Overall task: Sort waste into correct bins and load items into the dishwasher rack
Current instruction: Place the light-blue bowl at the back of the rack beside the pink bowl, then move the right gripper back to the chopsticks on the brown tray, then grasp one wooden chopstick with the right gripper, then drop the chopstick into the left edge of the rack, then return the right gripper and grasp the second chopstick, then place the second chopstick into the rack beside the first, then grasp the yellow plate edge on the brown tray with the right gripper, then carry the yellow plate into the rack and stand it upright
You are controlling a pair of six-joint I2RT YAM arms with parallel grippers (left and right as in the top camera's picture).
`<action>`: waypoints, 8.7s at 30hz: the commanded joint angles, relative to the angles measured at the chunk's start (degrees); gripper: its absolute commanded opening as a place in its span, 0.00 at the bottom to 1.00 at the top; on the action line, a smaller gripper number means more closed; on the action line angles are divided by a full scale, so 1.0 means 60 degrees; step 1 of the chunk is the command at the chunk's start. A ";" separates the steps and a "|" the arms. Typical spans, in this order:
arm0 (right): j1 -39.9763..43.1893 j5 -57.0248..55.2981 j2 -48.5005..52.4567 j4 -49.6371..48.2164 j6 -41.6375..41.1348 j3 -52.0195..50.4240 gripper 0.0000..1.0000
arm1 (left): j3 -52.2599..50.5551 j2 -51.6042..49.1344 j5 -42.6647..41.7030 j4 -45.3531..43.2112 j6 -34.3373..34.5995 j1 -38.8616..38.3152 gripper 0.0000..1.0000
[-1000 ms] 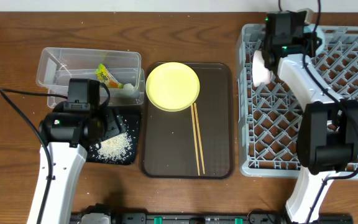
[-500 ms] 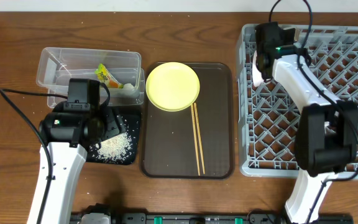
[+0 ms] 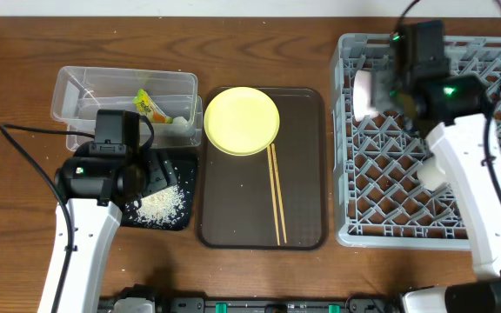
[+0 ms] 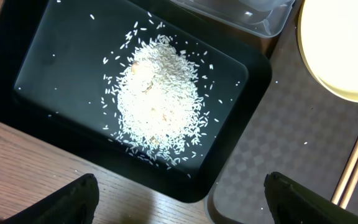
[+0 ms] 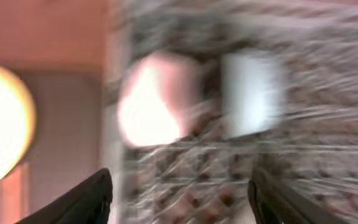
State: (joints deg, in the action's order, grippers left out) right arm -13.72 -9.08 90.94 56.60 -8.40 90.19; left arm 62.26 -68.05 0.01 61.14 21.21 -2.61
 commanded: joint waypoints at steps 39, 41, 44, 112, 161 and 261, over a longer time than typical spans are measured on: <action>-0.4637 0.1191 0.3319 -0.2371 -0.3475 -0.4120 0.52 | -0.0025 -0.0018 0.0109 0.0058 0.0120 0.0051 0.88; -0.4590 0.1188 0.3217 -0.2127 -0.3446 -0.3942 0.53 | -0.0025 -0.0018 0.0109 0.0058 0.0117 0.0051 0.88; -0.4510 0.0922 0.2929 -0.1716 -0.3326 -0.3504 0.54 | -0.0025 -0.0018 0.0109 0.0055 0.0117 0.0051 0.88; -0.0211 0.0780 0.0375 0.0007 -0.1158 -0.3519 0.06 | -0.0025 -0.0018 0.0109 0.0091 0.0120 0.0051 0.88; -0.4506 0.1982 0.3989 -0.1967 -0.2357 -0.2965 0.01 | -0.0025 -0.0018 0.0109 0.0095 0.0117 0.0051 0.89; -0.1209 -0.0408 -0.1093 -0.3118 0.0350 -0.2688 0.01 | -0.0025 -0.0018 0.0109 0.0160 0.0120 0.0051 0.89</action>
State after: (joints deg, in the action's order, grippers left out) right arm -22.85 -6.83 89.45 35.94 -12.38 73.78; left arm 62.26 -68.05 0.01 61.76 21.23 -2.61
